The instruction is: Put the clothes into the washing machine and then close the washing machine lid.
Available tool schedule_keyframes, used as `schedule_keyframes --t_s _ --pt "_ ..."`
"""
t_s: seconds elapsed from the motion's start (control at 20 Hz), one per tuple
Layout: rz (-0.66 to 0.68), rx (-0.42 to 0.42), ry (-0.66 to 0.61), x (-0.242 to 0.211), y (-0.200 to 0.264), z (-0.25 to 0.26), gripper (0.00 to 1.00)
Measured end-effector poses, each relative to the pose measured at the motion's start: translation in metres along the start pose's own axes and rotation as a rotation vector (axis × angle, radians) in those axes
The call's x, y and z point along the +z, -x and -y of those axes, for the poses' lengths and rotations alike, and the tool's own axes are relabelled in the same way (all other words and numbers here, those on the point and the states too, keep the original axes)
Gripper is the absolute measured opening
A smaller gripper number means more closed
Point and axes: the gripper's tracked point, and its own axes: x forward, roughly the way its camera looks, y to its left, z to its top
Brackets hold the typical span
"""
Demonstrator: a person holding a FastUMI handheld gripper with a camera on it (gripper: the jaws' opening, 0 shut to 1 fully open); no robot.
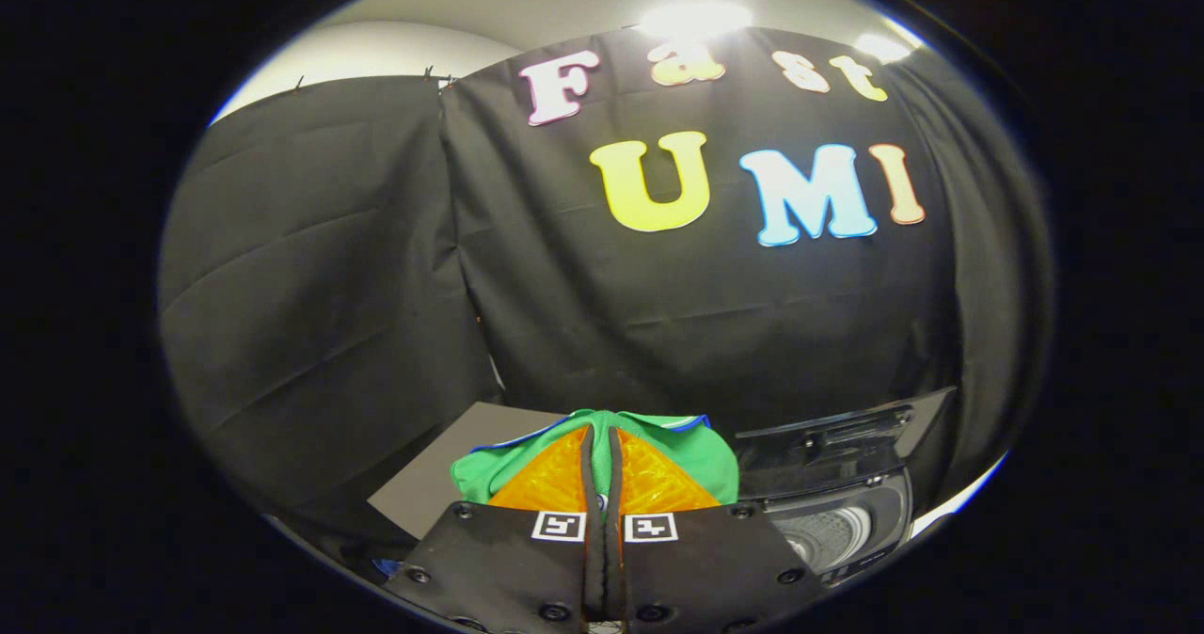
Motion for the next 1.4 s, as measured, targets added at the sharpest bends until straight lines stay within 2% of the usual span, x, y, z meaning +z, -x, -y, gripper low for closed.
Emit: schedule_keyframes --t_s 0.4,0.75,0.95,1.4 --pt "0.056 -0.151 -0.046 0.014 0.043 0.111 0.01" --pt "0.044 -0.202 -0.082 0.0 0.037 0.189 0.01" --pt "-0.008 -0.213 -0.092 -0.04 0.019 0.221 0.01" --pt "-0.186 -0.262 -0.117 -0.172 -0.035 0.274 0.01"
